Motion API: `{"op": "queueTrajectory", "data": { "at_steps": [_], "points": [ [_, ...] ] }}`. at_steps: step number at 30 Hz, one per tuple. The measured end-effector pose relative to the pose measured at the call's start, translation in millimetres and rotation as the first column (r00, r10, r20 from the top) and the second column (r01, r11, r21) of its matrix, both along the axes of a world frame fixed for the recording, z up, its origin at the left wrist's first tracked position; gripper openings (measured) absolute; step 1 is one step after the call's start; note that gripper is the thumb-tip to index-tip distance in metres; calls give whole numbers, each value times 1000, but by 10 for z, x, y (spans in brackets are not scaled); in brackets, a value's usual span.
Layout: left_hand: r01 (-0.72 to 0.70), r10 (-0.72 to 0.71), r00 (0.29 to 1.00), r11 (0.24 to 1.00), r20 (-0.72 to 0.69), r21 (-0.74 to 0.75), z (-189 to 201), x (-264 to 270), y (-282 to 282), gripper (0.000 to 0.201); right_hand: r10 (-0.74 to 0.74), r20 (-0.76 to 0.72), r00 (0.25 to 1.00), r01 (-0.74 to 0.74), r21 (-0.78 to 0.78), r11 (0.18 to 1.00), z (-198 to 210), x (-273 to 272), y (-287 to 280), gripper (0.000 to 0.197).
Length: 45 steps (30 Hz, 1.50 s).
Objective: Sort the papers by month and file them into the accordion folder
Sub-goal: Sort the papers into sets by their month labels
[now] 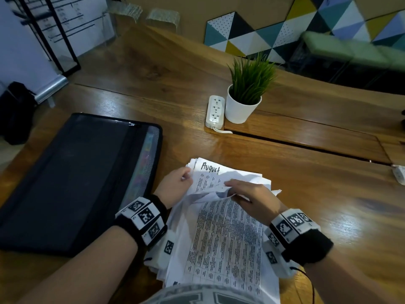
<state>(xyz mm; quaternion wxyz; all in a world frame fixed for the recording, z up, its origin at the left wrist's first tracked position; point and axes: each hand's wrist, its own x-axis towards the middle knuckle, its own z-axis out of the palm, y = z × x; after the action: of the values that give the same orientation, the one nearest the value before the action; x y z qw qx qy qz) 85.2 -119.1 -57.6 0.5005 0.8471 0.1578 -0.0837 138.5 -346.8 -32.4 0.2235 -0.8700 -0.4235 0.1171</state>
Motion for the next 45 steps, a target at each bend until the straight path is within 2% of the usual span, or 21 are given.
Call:
{"op": "queueTrajectory", "data": {
  "at_steps": [2, 4, 9, 11, 15, 23, 25, 28, 30, 33, 38, 42, 45],
  "points": [
    [35, -33, 998, 998, -53, 47, -64, 37, -16, 8, -19, -12, 1000, 19, 47, 999, -63, -7, -48, 17],
    [21, -19, 998, 1000, -60, 18, -67, 79, -57, 7, -79, -56, 995, 83, 88, 993, -89, -19, -49, 15],
    [-128, 126, 986, 992, 107, 8, 34, 96, -92, 14, -171, -85, 982, 183, 160, 970, -66, -36, -68, 14],
    [-133, 138, 983, 990, 124, -42, 25, 69, -73, 23, -165, -42, 985, 169, 176, 970, -59, -26, -78, 14],
    [-62, 76, 985, 993, 154, -96, -5, 41, -77, 21, -137, -35, 990, 141, 176, 974, -50, -34, -30, 19],
    [-133, 167, 983, 933, 74, -335, 31, 19, -90, 28, -117, -10, 993, 117, 185, 976, -86, -43, -27, 12],
    [-129, 164, 984, 927, 72, -352, 18, 8, -81, 24, -110, -3, 994, 108, 186, 977, -109, -52, -65, 15],
    [-145, 193, 977, 913, 90, -381, -33, -12, -68, 3, -101, 42, 994, 92, 182, 979, -101, -97, -98, 17],
    [-168, 217, 972, 910, 93, -379, -80, -10, -48, 15, -93, 67, 993, 81, 171, 982, -90, -124, -95, 18],
    [-147, 190, 978, 918, 83, -368, -101, -7, -32, 17, -99, 59, 993, 88, 170, 982, -82, -113, -82, 19],
    [-173, 215, 975, 890, 52, -422, -61, -27, -43, 22, -100, 98, 990, 82, 174, 981, -30, -105, -21, 18],
    [-83, 96, 995, 862, 1, -501, 51, -45, -73, 16, -144, 66, 987, 127, 207, 970, -34, -86, -5, 15],
    [-25, 22, 1000, 845, -12, -534, 107, -62, -95, 15, -118, 81, 990, 102, 180, 978, -41, -51, 0, 25]
  ]
}}
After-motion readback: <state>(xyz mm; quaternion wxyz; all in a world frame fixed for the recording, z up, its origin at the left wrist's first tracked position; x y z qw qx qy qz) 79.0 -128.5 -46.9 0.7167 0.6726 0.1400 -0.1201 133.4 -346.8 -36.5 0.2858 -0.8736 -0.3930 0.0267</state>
